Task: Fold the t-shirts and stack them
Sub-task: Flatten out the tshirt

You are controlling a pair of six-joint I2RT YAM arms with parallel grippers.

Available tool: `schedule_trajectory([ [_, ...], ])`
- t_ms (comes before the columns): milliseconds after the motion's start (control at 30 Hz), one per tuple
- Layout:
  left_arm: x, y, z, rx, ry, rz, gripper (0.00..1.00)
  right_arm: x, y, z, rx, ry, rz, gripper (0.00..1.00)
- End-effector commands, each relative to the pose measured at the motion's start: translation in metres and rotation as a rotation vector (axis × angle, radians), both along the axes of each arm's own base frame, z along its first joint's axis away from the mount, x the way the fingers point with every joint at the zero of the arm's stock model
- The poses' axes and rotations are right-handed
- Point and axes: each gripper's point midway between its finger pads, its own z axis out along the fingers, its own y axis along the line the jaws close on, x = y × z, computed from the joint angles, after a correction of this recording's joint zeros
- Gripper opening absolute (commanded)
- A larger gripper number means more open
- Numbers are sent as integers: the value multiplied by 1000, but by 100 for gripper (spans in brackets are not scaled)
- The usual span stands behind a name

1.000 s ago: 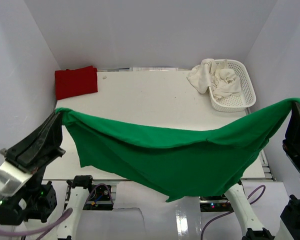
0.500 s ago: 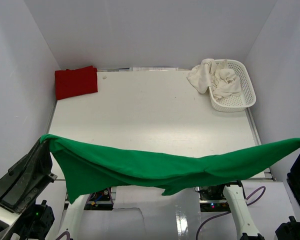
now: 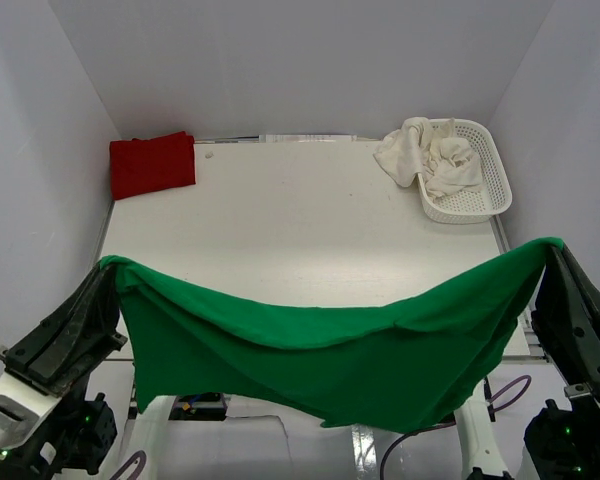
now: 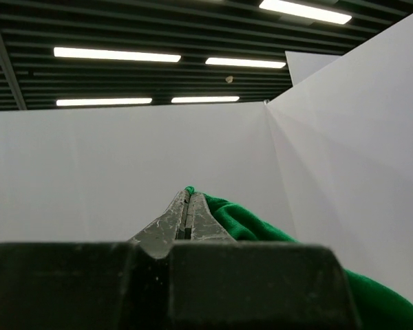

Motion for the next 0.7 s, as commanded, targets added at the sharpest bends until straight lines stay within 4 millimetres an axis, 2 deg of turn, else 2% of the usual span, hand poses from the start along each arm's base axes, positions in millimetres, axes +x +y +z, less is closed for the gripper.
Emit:
schedule_trajectory([
  [0, 25, 8, -11, -40, 64, 35, 0, 7, 0, -5, 26, 9, 23, 8],
  [67, 39, 9, -17, -49, 94, 44, 0, 17, 1, -12, 25, 24, 33, 8],
  [100, 53, 10, -27, -54, 130, 47, 0, 21, 1, -14, 28, 22, 39, 8],
  [133, 60, 10, -32, -56, 141, 49, 0, 38, 1, -25, 31, 58, 43, 8],
  [167, 70, 12, -38, -63, 161, 54, 0, 48, 1, -31, 33, 76, 49, 8],
  [200, 87, 11, -52, -61, 202, 57, 0, 53, 3, -36, 28, 81, 63, 8],
  [233, 98, 12, -60, -63, 227, 58, 0, 75, 2, -51, 32, 131, 69, 8],
  [267, 107, 12, -69, -65, 249, 61, 0, 86, 1, -59, 35, 158, 66, 8],
  [300, 124, 12, -85, -65, 284, 64, 0, 96, 0, -68, 37, 178, 67, 8],
  [333, 134, 12, -94, -68, 302, 67, 0, 116, -3, -83, 47, 214, 68, 8],
  [367, 144, 13, -103, -75, 322, 70, 0, 127, -5, -91, 50, 233, 61, 8],
  [400, 161, 13, -119, -74, 354, 72, 0, 142, -7, -99, 53, 263, 57, 8],
  [467, 182, 13, -135, -78, 393, 73, 0, 171, -12, -118, 52, 314, 43, 8],
  [500, 197, 13, -141, -81, 409, 74, 0, 194, -16, -128, 60, 361, 35, 8],
  [533, 211, 14, -155, -84, 443, 78, 0, 204, -18, -132, 57, 368, 28, 8],
  [600, 228, 17, -162, -102, 450, 90, 0, 245, -23, -156, 66, 467, 31, 8],
  [633, 248, 17, -182, -105, 510, 96, 0, 257, -24, -163, 64, 492, 34, 8],
  [667, 256, 17, -190, -111, 528, 95, 0, 269, -24, -171, 65, 518, 40, 8],
])
